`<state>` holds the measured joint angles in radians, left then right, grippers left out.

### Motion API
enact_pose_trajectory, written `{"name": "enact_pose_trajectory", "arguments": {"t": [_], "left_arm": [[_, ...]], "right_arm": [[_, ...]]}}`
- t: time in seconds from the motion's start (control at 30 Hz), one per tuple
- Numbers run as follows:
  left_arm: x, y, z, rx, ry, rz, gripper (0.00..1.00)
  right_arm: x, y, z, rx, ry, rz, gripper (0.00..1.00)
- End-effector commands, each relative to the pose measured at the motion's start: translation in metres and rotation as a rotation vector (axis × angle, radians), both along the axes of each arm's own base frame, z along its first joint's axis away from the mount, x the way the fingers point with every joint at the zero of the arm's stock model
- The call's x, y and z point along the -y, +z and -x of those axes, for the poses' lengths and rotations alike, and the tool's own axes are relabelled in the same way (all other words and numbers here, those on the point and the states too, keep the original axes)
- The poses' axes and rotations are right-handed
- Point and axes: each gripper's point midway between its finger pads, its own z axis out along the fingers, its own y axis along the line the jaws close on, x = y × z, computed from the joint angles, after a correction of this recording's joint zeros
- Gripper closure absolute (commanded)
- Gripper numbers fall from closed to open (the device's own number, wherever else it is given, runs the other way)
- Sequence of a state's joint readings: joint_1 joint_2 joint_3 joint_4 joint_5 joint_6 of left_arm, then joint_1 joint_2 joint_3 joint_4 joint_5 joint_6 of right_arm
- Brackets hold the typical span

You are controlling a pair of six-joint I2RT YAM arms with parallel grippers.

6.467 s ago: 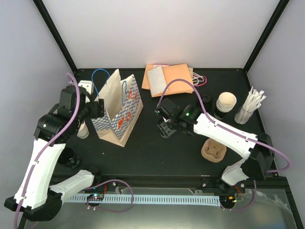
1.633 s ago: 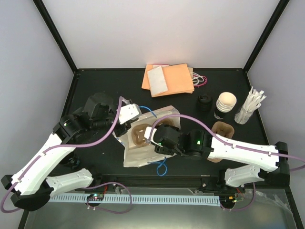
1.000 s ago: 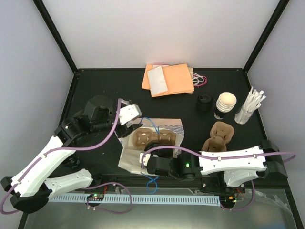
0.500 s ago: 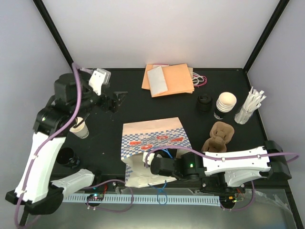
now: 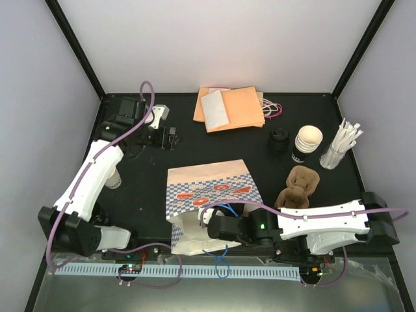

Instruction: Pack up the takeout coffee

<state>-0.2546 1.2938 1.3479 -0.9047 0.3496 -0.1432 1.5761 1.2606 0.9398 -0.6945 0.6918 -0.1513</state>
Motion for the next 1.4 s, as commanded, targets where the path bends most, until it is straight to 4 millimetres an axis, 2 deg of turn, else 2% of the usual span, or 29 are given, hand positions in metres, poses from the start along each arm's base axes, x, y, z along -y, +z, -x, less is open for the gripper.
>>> {"name": "enact_pose_trajectory", "arguments": {"t": [0.0, 0.23, 0.43, 0.87, 1.1, 1.37], "left_arm": [[0.007, -0.007, -0.02, -0.018, -0.007, 0.025, 0.04], [0.028, -0.042, -0.034, -0.137, -0.073, 0.082, 0.11], [0.04, -0.068, -0.042, -0.232, -0.11, 0.112, 0.17], [0.047, -0.105, -0.024, -0.324, -0.12, 0.158, 0.22], [0.051, -0.135, -0.006, -0.417, -0.12, 0.213, 0.27], [0.053, -0.14, 0.001, -0.442, -0.125, 0.238, 0.28]], "right_arm": [[0.003, 0.012, -0.007, 0.047, -0.036, -0.05, 0.53], [0.005, 0.009, -0.008, 0.052, -0.049, -0.067, 0.53], [-0.001, 0.015, -0.008, 0.062, -0.03, -0.086, 0.53], [-0.019, 0.01, 0.011, -0.045, 0.066, -0.102, 0.55], [-0.02, -0.011, 0.01, -0.031, 0.07, -0.04, 0.56], [-0.021, -0.02, 0.001, 0.033, 0.059, 0.0, 0.57]]}}
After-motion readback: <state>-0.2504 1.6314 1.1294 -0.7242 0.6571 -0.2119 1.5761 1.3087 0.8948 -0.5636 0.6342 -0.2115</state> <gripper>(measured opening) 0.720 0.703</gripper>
